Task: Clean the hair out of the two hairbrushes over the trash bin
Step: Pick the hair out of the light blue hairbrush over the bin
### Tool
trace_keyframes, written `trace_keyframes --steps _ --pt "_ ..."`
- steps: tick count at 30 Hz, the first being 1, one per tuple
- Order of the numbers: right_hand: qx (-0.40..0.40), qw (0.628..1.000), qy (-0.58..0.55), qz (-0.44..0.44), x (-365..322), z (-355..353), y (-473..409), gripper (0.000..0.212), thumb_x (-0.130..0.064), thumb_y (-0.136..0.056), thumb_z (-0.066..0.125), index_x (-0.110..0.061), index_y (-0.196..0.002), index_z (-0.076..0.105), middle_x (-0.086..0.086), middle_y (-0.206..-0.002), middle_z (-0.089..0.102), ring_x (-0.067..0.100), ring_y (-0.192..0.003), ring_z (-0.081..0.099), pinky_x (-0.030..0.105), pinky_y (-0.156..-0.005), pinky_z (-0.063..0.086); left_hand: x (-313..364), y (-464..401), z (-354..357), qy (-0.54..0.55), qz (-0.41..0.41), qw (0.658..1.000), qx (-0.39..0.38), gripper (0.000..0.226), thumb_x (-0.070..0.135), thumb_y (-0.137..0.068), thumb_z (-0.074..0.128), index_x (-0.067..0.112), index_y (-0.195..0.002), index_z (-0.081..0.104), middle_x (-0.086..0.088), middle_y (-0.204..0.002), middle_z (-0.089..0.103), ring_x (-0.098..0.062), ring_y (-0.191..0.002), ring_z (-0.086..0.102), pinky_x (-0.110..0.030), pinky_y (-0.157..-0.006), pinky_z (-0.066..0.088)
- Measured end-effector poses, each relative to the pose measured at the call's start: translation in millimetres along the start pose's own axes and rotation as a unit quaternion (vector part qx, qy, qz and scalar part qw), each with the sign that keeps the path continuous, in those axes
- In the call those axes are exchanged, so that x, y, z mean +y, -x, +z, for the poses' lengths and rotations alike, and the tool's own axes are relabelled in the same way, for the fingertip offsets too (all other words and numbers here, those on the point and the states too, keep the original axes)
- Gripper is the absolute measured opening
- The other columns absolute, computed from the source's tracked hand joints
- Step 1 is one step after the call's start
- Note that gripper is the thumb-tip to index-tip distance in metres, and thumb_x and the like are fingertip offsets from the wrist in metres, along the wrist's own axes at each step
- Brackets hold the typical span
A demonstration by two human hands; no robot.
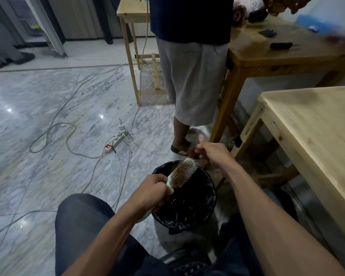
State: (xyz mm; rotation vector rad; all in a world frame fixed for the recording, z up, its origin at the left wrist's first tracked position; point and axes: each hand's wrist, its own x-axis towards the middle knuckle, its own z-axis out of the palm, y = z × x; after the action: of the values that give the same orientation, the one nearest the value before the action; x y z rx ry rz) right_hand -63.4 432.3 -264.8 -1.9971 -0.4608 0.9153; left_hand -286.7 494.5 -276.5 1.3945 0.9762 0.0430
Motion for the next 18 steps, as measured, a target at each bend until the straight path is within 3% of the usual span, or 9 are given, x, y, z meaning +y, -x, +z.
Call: trace_keyframes --steps 3,7,9,11,13,16,18 --pt "-0.120 0.993 -0.013 -0.002 9 0 5 0.070 -0.077 -0.076 0.069 -0.023 -0.120 0.075 -0.012 -0.106 0.076 0.012 -0.102 0.068 0.028 -0.075 0.046 1 -1 0 -0.015 0.007 1.000 -0.001 0.018 -0.001 -0.084 0.056 0.013 -0.084 0.044 -0.006 -0.061 0.033 -0.019 -0.047 0.028 -0.026 -0.045 0.018" --pt "-0.172 0.983 0.045 -0.056 13 7 11 0.032 -0.043 -0.080 0.085 -0.025 -0.106 0.081 -0.011 -0.104 0.073 0.002 -0.098 0.062 0.020 -0.071 0.042 0 -1 -1 -0.054 0.006 0.999 -0.002 0.017 0.001 -0.083 0.057 0.012 -0.075 0.046 -0.005 -0.057 0.036 -0.019 -0.045 0.029 -0.025 -0.043 0.020" --pt "-0.166 0.983 0.051 -0.057 12 12 9 0.020 -0.035 -0.080 0.087 -0.025 -0.096 0.081 -0.010 -0.101 0.072 0.002 -0.096 0.062 0.018 -0.073 0.043 -2 -1 -3 -0.085 0.007 0.996 -0.001 0.015 0.003 -0.081 0.057 0.012 -0.072 0.048 -0.005 -0.056 0.037 -0.020 -0.044 0.030 -0.025 -0.043 0.022" --pt "-0.149 0.984 0.083 -0.053 12 16 6 0.013 -0.032 -0.081 0.088 -0.023 -0.089 0.083 -0.007 -0.106 0.074 0.008 -0.107 0.064 0.024 -0.088 0.047 -4 -1 -4 -0.122 0.009 0.992 -0.001 0.012 0.004 -0.078 0.055 0.011 -0.072 0.047 -0.007 -0.057 0.036 -0.020 -0.045 0.029 -0.025 -0.044 0.021" --pt "-0.126 0.986 0.098 -0.050 10 20 5 0.010 -0.028 -0.085 0.084 -0.018 -0.083 0.083 -0.007 -0.096 0.076 0.011 -0.104 0.067 0.033 -0.097 0.050 -4 0 -2 -0.143 0.017 0.990 -0.001 0.013 0.003 -0.076 0.053 0.011 -0.074 0.044 -0.007 -0.060 0.033 -0.019 -0.046 0.026 -0.028 -0.045 0.020" --pt "-0.069 0.997 0.038 -0.026 7 27 4 0.020 -0.022 -0.094 0.074 -0.006 -0.083 0.079 -0.004 -0.081 0.072 0.015 -0.086 0.067 0.033 -0.084 0.051 -2 -2 -2 -0.157 0.037 0.987 0.011 0.020 0.003 -0.076 0.054 0.013 -0.074 0.037 -0.005 -0.062 0.028 -0.019 -0.048 0.022 -0.033 -0.048 0.017" --pt "-0.008 0.999 -0.043 0.004 6 33 2 0.024 -0.018 -0.093 0.071 -0.009 -0.071 0.074 -0.002 -0.070 0.068 0.019 -0.073 0.062 0.030 -0.073 0.046 1 -3 -3 -0.174 0.041 0.984 0.022 0.020 0.005 -0.076 0.055 0.014 -0.073 0.037 -0.005 -0.061 0.030 -0.019 -0.048 0.023 -0.034 -0.049 0.018"
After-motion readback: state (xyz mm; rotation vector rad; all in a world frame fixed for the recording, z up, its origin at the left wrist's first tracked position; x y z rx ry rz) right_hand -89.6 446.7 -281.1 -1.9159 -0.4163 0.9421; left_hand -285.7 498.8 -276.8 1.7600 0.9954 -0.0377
